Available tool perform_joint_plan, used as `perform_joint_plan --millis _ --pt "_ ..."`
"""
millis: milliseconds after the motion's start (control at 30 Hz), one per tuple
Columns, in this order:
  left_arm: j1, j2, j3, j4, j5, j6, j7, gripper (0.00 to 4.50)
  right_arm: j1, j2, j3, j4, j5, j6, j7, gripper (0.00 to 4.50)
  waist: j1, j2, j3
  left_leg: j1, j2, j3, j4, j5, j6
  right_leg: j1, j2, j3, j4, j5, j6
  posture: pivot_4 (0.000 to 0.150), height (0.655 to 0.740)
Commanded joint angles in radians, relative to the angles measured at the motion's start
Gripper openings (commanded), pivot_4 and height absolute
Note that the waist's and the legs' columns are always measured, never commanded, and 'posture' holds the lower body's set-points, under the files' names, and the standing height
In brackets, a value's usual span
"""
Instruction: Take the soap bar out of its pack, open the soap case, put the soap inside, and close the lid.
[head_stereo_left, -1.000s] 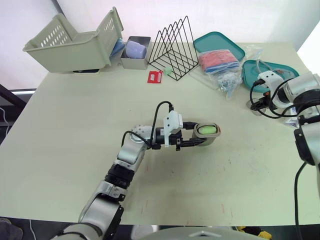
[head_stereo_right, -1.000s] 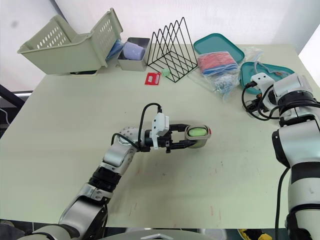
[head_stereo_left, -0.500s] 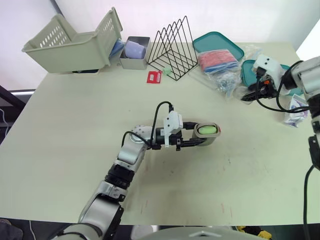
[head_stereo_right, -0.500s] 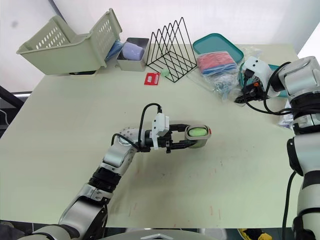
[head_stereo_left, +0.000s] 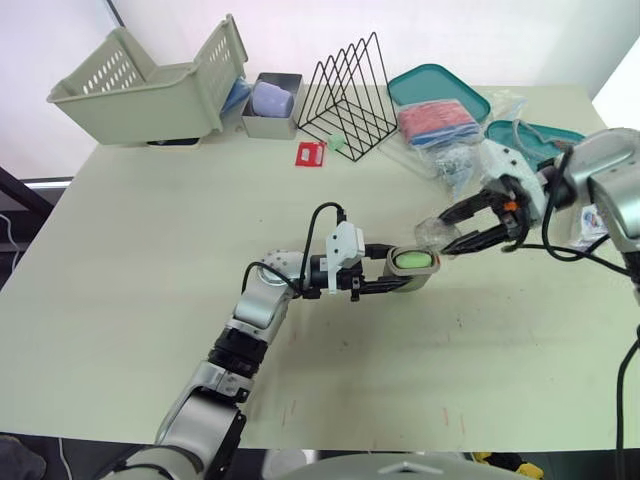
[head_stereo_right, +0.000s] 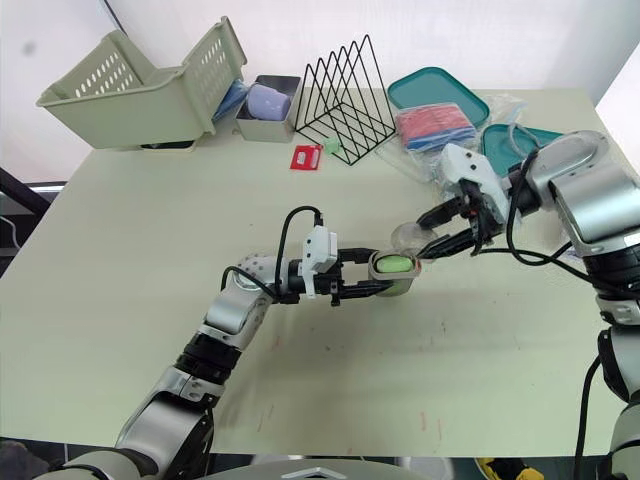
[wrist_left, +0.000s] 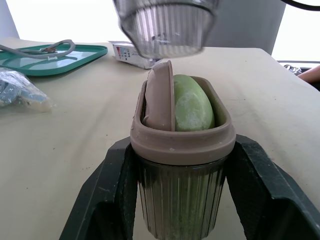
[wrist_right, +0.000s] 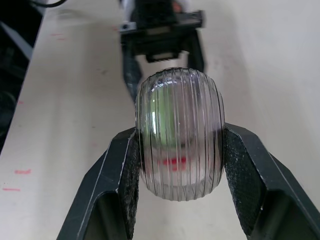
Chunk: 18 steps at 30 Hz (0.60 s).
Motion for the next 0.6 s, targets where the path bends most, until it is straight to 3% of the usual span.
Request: perform_joint_plan --millis 33,600 --pt "-0.011 -0.003 0.005 -0.020 -0.008 -0.007 -0.001 2.01 -0.001 -0.013 -0.022 -0.061 0.002 -0.031 -0.012 1.81 0.000 0.000 0.000 0.000 0.000 0.000 0.000 0.000 0.000 0.000 0.000 0.000 0.000 0.000 0.000 0.150 0.7400" --pt "0.000 -0.009 0.001 -0.037 -0.008 0.004 0.013 2.01 0.013 0.029 0.038 -0.057 -0.042 -0.077 -0.068 1.81 0.000 0.000 0.000 0.000 0.000 0.000 0.000 0.000 0.000 0.000 0.000 0.000 0.000 0.000 0.000 0.150 0.7400"
